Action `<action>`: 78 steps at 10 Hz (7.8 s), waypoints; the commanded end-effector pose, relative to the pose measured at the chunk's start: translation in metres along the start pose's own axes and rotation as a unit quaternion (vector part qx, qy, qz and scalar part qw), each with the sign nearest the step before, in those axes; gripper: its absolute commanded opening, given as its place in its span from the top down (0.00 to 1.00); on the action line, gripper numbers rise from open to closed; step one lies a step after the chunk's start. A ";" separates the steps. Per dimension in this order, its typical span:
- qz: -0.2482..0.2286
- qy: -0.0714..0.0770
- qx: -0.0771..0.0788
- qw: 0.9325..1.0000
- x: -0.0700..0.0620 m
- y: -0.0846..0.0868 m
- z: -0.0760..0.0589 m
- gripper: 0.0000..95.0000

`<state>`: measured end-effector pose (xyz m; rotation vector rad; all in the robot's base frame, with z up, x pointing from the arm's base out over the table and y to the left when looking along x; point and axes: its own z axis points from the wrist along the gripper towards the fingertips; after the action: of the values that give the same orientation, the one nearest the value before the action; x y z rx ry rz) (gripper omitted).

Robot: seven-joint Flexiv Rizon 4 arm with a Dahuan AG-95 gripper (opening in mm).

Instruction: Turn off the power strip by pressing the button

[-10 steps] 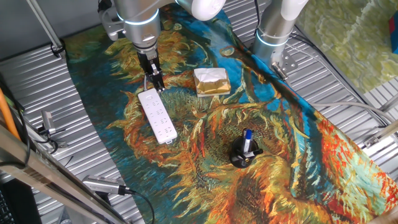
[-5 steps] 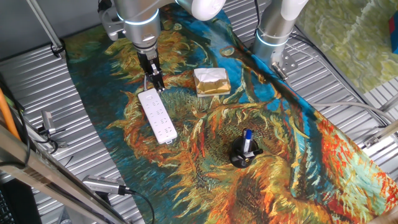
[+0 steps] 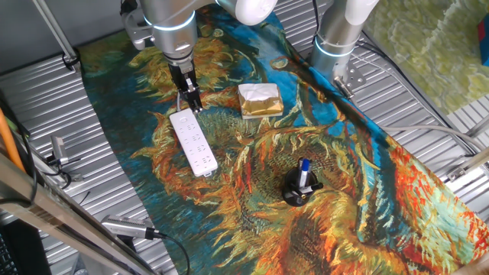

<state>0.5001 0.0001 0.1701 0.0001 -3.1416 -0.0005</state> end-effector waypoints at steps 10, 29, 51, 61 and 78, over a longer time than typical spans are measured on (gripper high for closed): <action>-0.078 -0.010 -0.034 0.996 0.000 0.001 -0.003 1.00; -0.223 -0.003 -0.030 0.974 -0.032 -0.009 0.025 1.00; -0.257 0.022 -0.060 0.964 -0.056 -0.039 0.094 1.00; -0.237 0.034 -0.074 0.968 -0.028 -0.037 0.113 1.00; -0.225 0.052 -0.053 0.972 -0.022 -0.042 0.112 1.00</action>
<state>0.5217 -0.0413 0.0570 0.6779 -2.9554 -0.1452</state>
